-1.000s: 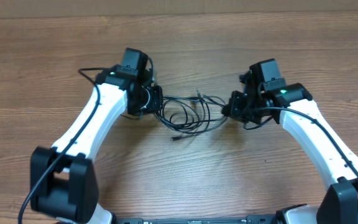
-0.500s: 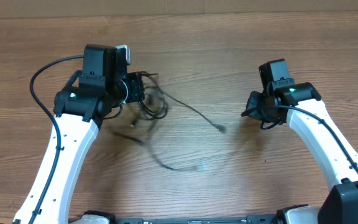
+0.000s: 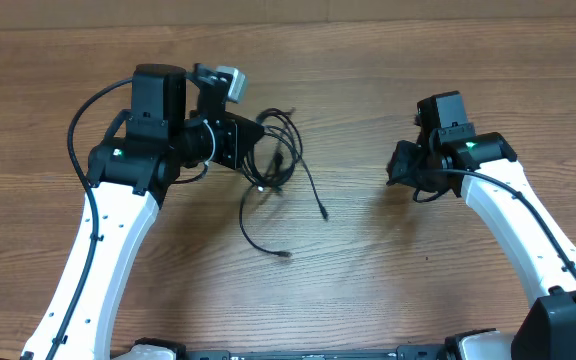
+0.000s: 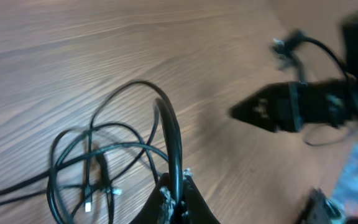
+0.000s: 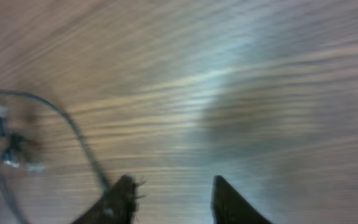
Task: Untangle cables
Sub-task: 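Lift one cable with the left gripper up and away to the left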
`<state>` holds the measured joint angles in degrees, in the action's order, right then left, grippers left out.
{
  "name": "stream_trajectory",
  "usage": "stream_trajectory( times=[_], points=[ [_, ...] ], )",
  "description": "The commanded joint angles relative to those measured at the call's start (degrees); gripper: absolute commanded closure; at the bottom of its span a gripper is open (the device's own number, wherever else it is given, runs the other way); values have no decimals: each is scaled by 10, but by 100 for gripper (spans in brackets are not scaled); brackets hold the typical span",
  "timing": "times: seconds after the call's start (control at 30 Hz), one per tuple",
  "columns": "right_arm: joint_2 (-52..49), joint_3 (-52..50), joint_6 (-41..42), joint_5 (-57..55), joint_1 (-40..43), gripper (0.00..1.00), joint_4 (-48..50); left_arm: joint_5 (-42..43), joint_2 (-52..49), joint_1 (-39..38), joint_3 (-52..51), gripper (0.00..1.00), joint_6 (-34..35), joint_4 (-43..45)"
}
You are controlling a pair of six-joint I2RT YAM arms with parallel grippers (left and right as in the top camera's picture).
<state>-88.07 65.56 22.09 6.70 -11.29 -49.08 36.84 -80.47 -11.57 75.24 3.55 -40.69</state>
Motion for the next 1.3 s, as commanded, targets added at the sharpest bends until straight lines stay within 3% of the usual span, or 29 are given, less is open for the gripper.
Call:
stream_trajectory(
  times=[0.0,0.07,0.17,0.23,0.27,0.37,0.57,0.77,1.0,1.17,1.2,1.23,1.27],
  points=[
    [13,8,-31,59,1,57,11,7,2,-8,-1,92,-64,-3],
    [13,8,-31,59,1,56,11,-109,2,-8,-1,77,-49,-24],
    [13,8,-31,59,1,56,9,-264,-1,-8,-1,68,-6,-54],
    [13,8,-31,59,1,51,9,-334,-4,-8,-1,50,25,-74],
    [13,8,-31,64,1,47,10,-349,-6,-8,-1,47,36,-83],
    [13,8,-40,99,1,36,19,-335,-16,-8,-1,45,42,-92],
    [13,8,-63,165,1,25,31,-220,-62,-8,-2,44,46,-88],
    [13,4,-63,162,1,25,1,-144,-141,-9,-2,42,40,-100],
    [13,3,-63,137,1,25,-7,-174,-207,-9,-2,41,37,-127],
    [13,3,-63,137,1,25,-7,-196,-234,-9,-2,42,37,-127],
    [13,3,-63,137,1,25,-7,-196,-237,-9,-2,49,37,-126],
    [13,3,-63,137,1,25,-7,-192,-237,-9,-2,66,37,-123],
    [13,3,-63,137,1,25,-7,-184,-237,-9,-2,91,37,-118]
  ],
)
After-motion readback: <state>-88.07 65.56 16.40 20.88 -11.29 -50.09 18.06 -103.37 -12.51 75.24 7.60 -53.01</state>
